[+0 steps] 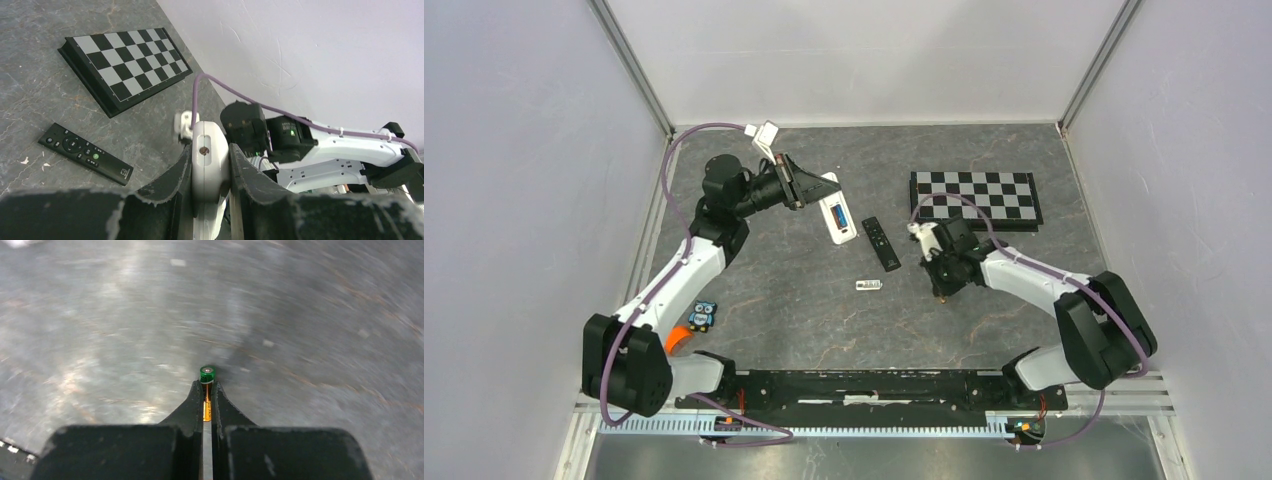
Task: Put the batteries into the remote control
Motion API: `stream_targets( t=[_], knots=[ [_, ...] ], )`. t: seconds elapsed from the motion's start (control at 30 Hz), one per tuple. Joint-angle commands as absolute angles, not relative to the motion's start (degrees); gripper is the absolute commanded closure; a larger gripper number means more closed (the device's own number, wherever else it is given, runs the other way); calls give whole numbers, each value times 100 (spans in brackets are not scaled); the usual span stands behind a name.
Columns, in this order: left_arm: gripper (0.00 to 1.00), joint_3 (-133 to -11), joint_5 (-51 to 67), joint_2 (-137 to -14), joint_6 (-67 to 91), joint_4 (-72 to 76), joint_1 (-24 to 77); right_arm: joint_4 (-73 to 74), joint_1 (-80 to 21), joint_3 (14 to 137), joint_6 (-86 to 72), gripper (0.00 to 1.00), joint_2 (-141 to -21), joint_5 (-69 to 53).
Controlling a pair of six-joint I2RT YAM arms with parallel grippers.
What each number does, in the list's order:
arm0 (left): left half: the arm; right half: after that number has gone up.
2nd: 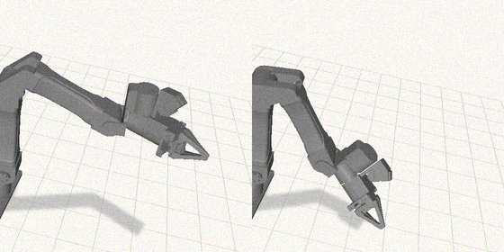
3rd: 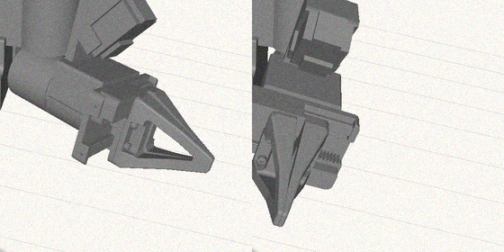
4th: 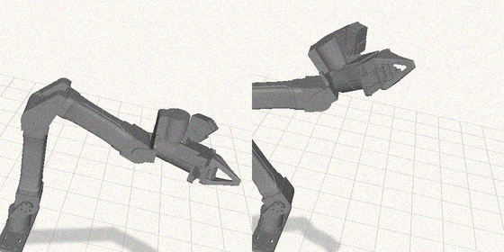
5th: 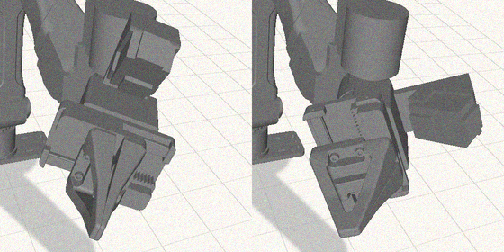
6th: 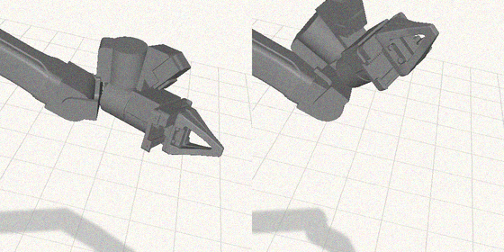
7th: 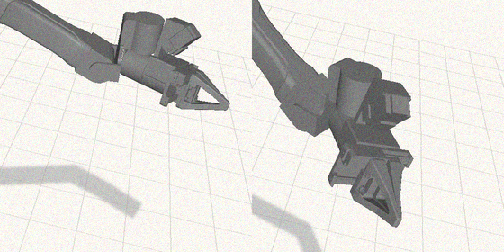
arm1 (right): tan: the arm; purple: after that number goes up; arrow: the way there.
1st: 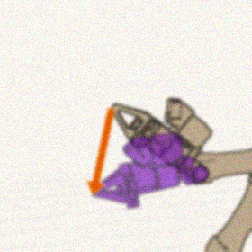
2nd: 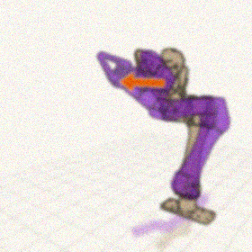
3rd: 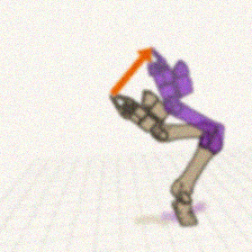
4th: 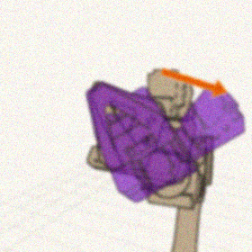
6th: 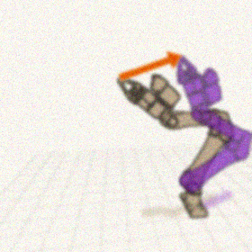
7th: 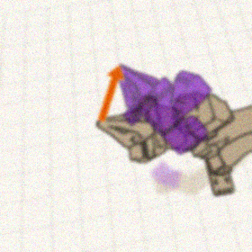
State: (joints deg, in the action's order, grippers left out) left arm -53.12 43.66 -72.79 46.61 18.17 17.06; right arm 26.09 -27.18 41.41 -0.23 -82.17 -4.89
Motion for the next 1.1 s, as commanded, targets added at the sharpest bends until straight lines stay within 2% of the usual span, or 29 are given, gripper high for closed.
stream_targets(
  t=[0.0,0.1,0.23,0.37,0.5,0.6,0.73,0.83,0.97,1.07],
  knots=[
    [98,-5461,4289,-7006,4573,1752,1605,2249,-3674,4217,914,100,-7985,-899],
    [98,-5526,4184,-6967,4520,1597,1529,2415,-4182,4380,1247,100,-8179,-567],
    [98,-5529,4113,-6855,4453,1470,1430,2795,-4275,4582,1777,100,-8422,-233],
    [98,-5472,3987,-6765,4505,1475,1380,2901,-4303,4614,2141,99,-8304,-447],
    [98,-5398,3894,-6741,4562,1544,1371,2901,-4307,4641,2154,87,-8293,-525],
    [98,-5392,3881,-6751,4575,1542,1367,2951,-4307,4712,2031,71,-8285,-325],
    [98,-5405,3831,-6737,4570,1536,1321,2920,-4297,4896,1551,53,-8023,-246],
    [98,-5389,3720,-6686,4555,1466,1288,2781,-4289,4998,954,47,-7768,-205],
    [98,-5334,3508,-6579,4477,1269,1266,2476,-4230,5077,-512,45,-7561,191],
    [98,-5269,3309,-6448,4407,1034,1257,2716,-4152,5237,-2035,52,-7610,721]
  ],
)
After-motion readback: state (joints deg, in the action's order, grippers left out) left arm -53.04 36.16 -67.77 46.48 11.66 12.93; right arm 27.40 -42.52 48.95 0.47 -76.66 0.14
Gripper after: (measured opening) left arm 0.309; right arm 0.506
